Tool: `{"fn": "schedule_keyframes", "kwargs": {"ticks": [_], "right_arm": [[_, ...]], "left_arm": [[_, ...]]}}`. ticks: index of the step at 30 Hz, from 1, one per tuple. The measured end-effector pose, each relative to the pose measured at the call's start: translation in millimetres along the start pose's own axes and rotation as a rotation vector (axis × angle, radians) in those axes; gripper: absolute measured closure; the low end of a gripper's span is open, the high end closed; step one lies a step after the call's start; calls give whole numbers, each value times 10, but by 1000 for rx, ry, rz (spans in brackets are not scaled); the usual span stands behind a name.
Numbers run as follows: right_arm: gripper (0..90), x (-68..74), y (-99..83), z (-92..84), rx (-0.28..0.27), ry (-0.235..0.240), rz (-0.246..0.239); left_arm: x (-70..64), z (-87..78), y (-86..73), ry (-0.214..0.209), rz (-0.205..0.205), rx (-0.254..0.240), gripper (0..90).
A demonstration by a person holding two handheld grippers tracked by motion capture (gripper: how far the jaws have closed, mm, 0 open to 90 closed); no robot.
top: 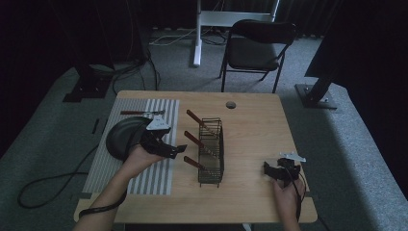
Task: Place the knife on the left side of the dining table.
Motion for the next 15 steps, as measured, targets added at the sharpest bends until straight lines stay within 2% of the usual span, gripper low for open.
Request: {"fn": "schedule_keyframes", "kwargs": {"ticks": [8, 13, 14, 15], "right_arm": [[122, -1, 0, 0, -1, 0, -1], [122, -1, 0, 0, -1, 0, -1], [122, -1, 0, 0, 0, 0, -1], [122, 0, 0, 0, -1, 0, 0]], "left_arm": [[-83, 116, 63, -4, 10, 6, 75], [-110, 156, 94, -19, -9, 6, 215], [-121, 174, 100, -24, -24, 6, 215], [-129, 179, 104, -38, -36, 0, 274]]}}
Point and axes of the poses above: each handheld gripper's, and its own axes: z roughly forward along the jaws, y roughly out of its top, x roughly to its left, the point moved 4 cm from there along z, roughly forward along the jaws, and after that the axes turned 4 degrees about -y, right-handed, at the moved point
